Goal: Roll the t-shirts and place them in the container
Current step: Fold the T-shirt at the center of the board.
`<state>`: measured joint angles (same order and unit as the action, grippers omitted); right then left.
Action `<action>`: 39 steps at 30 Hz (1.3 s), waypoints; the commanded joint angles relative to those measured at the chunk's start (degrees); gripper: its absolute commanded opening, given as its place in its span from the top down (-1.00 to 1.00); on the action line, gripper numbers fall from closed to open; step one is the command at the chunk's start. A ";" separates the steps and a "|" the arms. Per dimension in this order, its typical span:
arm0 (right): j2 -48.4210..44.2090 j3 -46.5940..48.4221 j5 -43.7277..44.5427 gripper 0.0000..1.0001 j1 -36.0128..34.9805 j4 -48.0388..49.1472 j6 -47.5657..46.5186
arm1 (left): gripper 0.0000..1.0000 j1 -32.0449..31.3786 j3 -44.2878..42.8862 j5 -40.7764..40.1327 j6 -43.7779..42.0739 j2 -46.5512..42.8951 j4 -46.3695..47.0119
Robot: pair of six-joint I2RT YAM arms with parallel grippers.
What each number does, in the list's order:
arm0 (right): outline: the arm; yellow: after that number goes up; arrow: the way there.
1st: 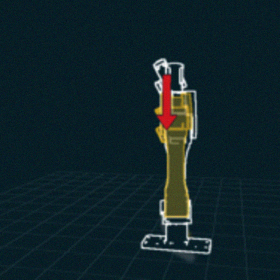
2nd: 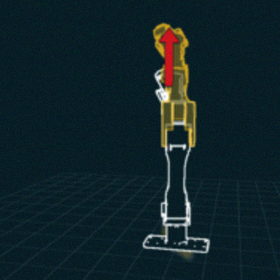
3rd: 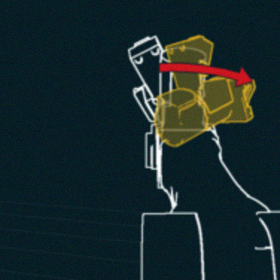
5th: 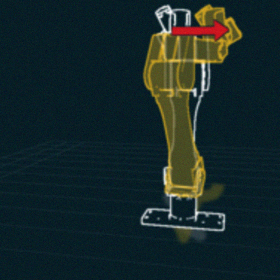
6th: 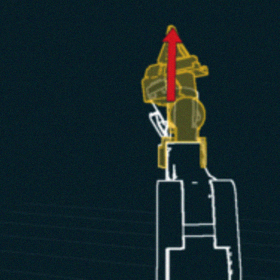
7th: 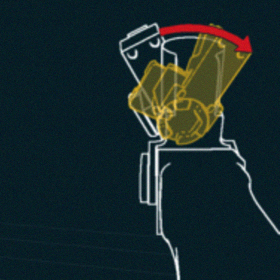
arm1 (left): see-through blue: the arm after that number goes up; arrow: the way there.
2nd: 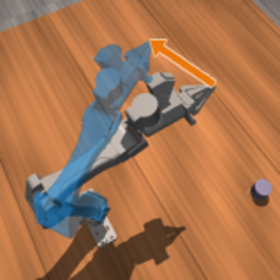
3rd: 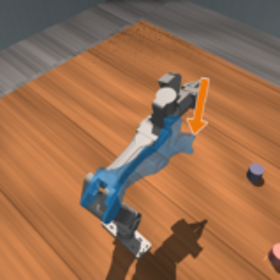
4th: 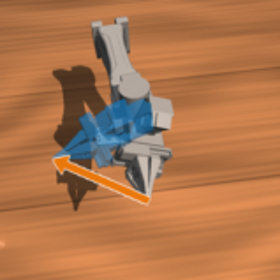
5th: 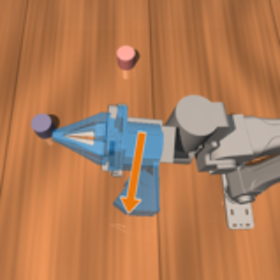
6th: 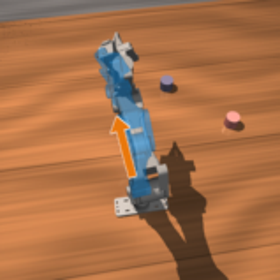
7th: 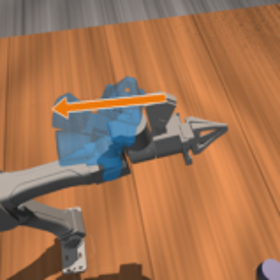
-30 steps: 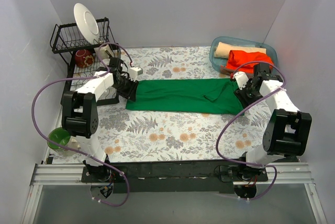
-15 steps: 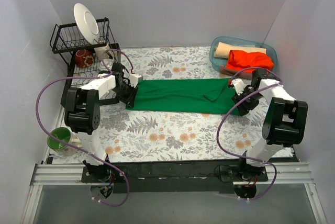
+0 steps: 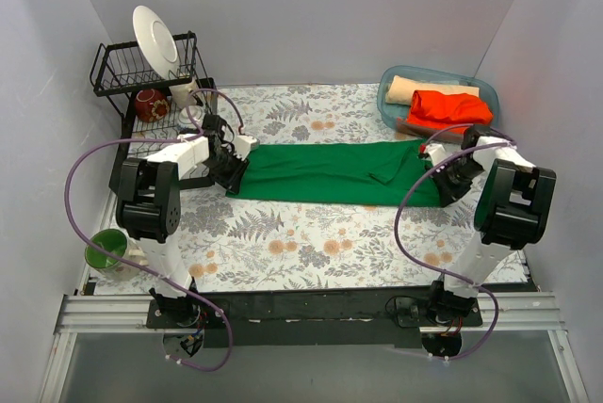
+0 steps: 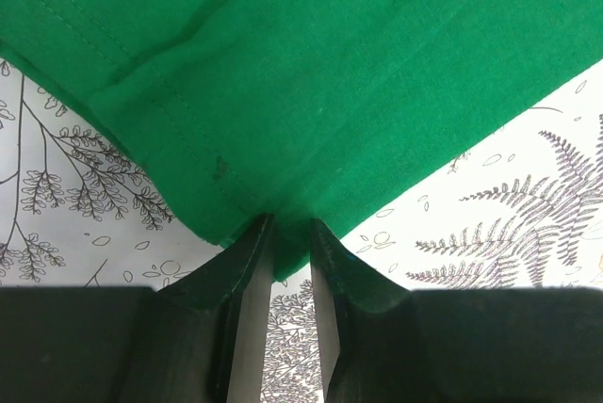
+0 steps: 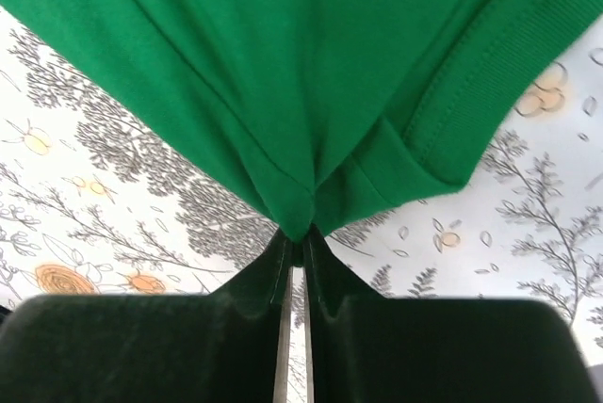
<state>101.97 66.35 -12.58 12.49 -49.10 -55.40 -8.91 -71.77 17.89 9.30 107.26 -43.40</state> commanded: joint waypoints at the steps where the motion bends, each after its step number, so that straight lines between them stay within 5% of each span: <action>1: 1.65 3.53 0.80 0.80 2.18 -4.24 -6.65 | 0.58 0.03 2.51 -2.86 -3.85 -2.06 -1.34; 15: -3.26 -6.31 2.38 0.68 2.36 -13.83 -14.21 | 0.60 -0.06 14.72 1.01 -2.71 -17.60 -9.16; 20: -7.84 -2.64 2.65 0.10 4.82 -14.61 -14.39 | 0.53 0.03 14.74 0.30 -2.44 -22.97 -9.95; 24: -4.60 9.63 1.16 -0.41 5.26 -17.94 -13.33 | 0.46 0.03 9.81 1.80 -2.09 -22.19 -9.17; 28: -0.64 18.70 -4.37 -0.40 2.73 -20.51 -11.58 | 0.41 0.03 6.82 2.93 -1.13 -17.63 -6.44; 31: -0.20 18.83 -5.09 -0.21 -2.53 -17.71 -10.35 | 0.42 0.03 3.13 5.04 -0.07 -12.97 -5.30; 39: 1.65 13.11 -6.23 0.09 -12.40 -11.28 -8.06 | 0.91 -0.06 -3.64 5.75 2.92 -1.36 -3.80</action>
<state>102.04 81.87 -16.88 2.04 -61.78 -62.67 -9.08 -73.03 22.02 10.52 103.72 -48.60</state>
